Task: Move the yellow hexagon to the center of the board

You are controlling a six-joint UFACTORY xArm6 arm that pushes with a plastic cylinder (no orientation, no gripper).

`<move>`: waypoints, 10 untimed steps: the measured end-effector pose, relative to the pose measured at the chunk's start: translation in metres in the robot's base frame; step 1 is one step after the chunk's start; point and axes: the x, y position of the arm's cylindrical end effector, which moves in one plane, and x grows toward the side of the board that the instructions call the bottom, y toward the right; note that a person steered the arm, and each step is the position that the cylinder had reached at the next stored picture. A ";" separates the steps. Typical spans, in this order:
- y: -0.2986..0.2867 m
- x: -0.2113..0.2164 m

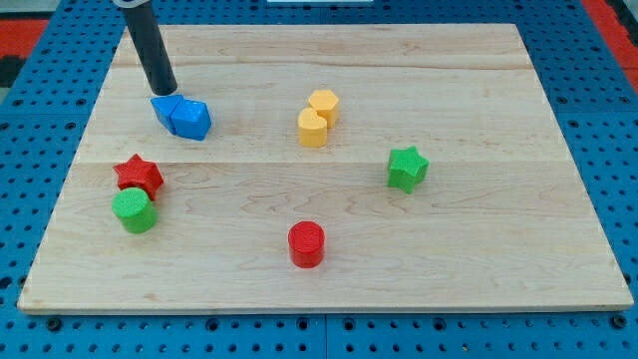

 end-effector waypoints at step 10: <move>0.204 0.069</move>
